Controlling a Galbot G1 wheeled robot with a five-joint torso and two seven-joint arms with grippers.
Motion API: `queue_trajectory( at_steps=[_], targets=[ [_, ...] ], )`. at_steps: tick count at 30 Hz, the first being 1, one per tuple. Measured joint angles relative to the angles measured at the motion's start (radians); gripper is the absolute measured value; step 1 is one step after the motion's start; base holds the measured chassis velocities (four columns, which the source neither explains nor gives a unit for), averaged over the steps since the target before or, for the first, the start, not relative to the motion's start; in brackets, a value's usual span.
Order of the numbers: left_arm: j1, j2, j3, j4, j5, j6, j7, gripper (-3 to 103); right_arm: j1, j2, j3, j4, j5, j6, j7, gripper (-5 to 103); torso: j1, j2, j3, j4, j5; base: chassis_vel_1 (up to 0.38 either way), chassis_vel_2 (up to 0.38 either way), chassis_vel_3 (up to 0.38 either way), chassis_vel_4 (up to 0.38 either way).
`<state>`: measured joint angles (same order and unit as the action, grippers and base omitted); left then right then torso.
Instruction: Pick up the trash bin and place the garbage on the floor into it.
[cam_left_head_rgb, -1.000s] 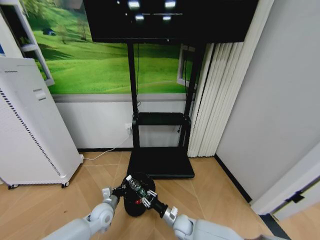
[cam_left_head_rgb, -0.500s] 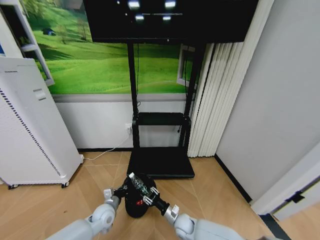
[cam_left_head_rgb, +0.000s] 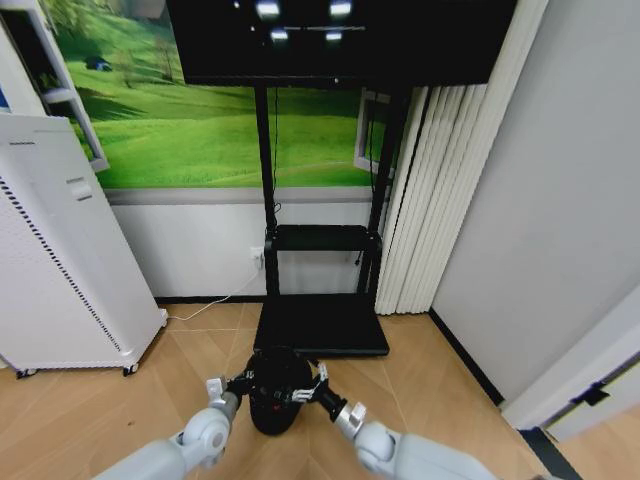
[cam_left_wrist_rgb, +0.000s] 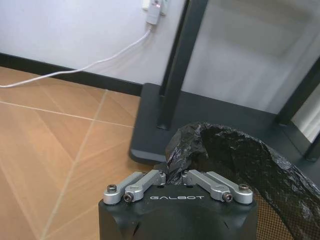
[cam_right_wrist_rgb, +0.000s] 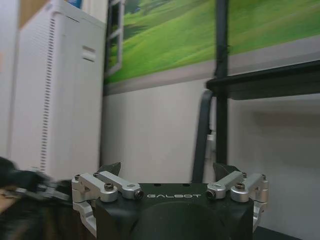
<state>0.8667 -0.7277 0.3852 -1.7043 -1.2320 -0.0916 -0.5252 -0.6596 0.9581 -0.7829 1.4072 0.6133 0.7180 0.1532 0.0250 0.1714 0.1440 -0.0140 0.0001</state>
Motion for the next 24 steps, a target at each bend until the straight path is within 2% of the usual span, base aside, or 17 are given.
queue_trajectory(
  at_steps=[3, 4, 5, 8, 9, 11, 12, 14, 15, 17, 18, 20, 24],
  targets=[
    [0.021, 0.017, -0.024, -0.008, 0.003, 0.0, 0.004, 7, -0.016, -0.02, 0.056, -0.008, 0.008, 0.0, 0.003, 100, 0.0, 0.0, 0.0, 0.0001, -0.0002, 0.0, 0.0, 0.0, 0.0],
    [0.049, 0.034, -0.056, -0.017, 0.004, 0.0, 0.009, 7, -0.039, -0.036, 0.114, -0.029, 0.013, 0.001, 0.003, 100, 0.0, 0.0, 0.0, 0.0003, 0.0001, 0.0, 0.0, 0.0, 0.0],
    [0.049, 0.034, -0.056, -0.017, 0.004, 0.0, 0.009, 7, -0.039, -0.036, 0.114, -0.029, 0.013, 0.001, 0.003, 100, 0.0, 0.0, 0.0, 0.0003, 0.0001, 0.0, 0.0, 0.0, 0.0],
    [0.122, 0.072, -0.152, -0.044, 0.012, 0.0, 0.02, 7, -0.147, -0.084, 0.3, -0.124, 0.023, 0.024, -0.01, 100, 0.0, 0.0, 0.0, -0.0001, -0.0002, 0.0, 0.0, 0.0, 0.0],
    [0.122, 0.072, -0.152, -0.044, 0.012, 0.0, 0.02, 7, -0.147, -0.084, 0.3, -0.124, 0.023, 0.024, -0.01, 100, 0.0, 0.0, 0.0, -0.0001, -0.0002, 0.0, 0.0, 0.0, 0.0],
    [0.161, 0.091, -0.216, -0.069, 0.014, 0.0, 0.02, 7, -0.213, -0.106, 0.407, -0.2, 0.032, 0.051, -0.036, 100, 0.0, 0.0, 0.0, -0.0001, 0.0, 0.0, 0.0, 0.0, 0.0],
    [0.161, 0.091, -0.216, -0.069, 0.014, 0.0, 0.02, 7, -0.213, -0.106, 0.407, -0.2, 0.032, 0.051, -0.036, 100, 0.0, 0.0, 0.0, -0.0001, 0.0, 0.0, 0.0, 0.0, 0.0],
    [0.19, 0.102, -0.261, -0.088, 0.017, 0.0, 0.018, 7, -0.264, -0.117, 0.486, -0.247, 0.022, 0.073, -0.07, 100, 0.0, 0.0, 0.0, 0.0001, 0.0001, 0.0, 0.0, 0.0, 0.0],
    [0.19, 0.102, -0.261, -0.088, 0.017, 0.0, 0.018, 7, -0.264, -0.117, 0.486, -0.247, 0.022, 0.073, -0.07, 100, 0.0, 0.0, 0.0, 0.0001, 0.0001, 0.0, 0.0, 0.0, 0.0],
    [0.201, 0.113, -0.284, -0.096, 0.02, -0.001, 0.018, 7, -0.345, -0.133, 0.593, -0.239, 0.007, 0.079, -0.081, 100, 0.0, 0.0, 0.0, 0.0, 0.0002, 0.0, 0.0, 0.0, 0.0],
    [0.201, 0.113, -0.284, -0.096, 0.02, -0.001, 0.018, 7, -0.345, -0.133, 0.593, -0.239, 0.007, 0.079, -0.081, 100, 0.0, 0.0, 0.0, 0.0, 0.0002, 0.0, 0.0, 0.0, 0.0],
    [0.222, 0.124, -0.308, -0.109, 0.023, -0.001, 0.021, 7, -0.412, -0.142, 0.684, -0.218, -0.02, 0.08, -0.081, 100, 0.0, 0.0, 0.0, -0.0003, -0.0002, 0.0, 0.0, 0.0, 0.0],
    [0.255, 0.127, -0.348, -0.117, 0.026, -0.001, 0.023, 7, -0.465, -0.146, 0.753, -0.198, -0.037, 0.08, -0.082, 100, 0.0, 0.0, 0.0, 0.0001, 0.0001, 0.0, 0.0, 0.0, 0.0]
  ],
)
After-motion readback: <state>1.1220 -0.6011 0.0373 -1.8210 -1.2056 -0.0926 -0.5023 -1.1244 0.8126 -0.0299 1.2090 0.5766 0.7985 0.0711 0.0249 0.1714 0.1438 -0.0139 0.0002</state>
